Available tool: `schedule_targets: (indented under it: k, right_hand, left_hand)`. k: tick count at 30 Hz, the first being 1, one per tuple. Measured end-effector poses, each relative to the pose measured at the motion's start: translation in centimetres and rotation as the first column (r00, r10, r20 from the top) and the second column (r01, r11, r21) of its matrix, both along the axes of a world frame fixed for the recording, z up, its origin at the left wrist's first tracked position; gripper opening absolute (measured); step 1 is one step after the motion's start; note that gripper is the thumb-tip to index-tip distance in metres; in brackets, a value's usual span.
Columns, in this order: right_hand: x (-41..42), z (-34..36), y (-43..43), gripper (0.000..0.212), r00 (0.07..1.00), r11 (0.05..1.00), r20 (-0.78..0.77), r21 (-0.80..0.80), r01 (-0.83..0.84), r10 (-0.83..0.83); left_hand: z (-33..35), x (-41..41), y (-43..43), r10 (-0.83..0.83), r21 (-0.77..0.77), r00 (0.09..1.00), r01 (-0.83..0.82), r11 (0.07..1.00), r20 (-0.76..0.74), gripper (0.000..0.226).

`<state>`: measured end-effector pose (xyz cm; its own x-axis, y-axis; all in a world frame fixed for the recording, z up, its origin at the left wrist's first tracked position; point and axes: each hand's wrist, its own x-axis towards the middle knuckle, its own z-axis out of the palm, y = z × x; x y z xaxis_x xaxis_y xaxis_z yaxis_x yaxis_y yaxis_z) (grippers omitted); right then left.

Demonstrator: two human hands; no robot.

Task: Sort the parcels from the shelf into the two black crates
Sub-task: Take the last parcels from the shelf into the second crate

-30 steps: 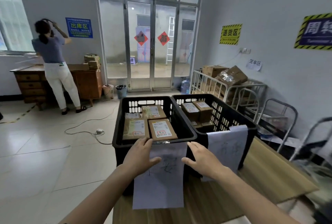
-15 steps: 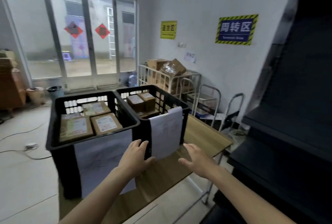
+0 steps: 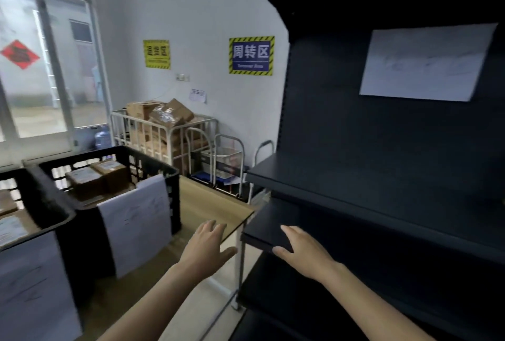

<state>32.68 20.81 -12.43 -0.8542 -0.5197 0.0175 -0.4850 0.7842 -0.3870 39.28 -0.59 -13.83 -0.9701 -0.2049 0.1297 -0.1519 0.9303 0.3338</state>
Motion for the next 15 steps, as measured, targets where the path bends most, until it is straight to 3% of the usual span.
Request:
schedule_targets:
  k: [15]
  right_hand:
    - [-3.0, 0.7, 26.0, 0.068, 0.973, 0.972, -0.017, -0.068, 0.226, -0.228]
  left_hand:
    - [1.6, -7.9, 25.0, -0.24, 0.01, 0.97, 0.24, 0.971, -0.026, 0.072]
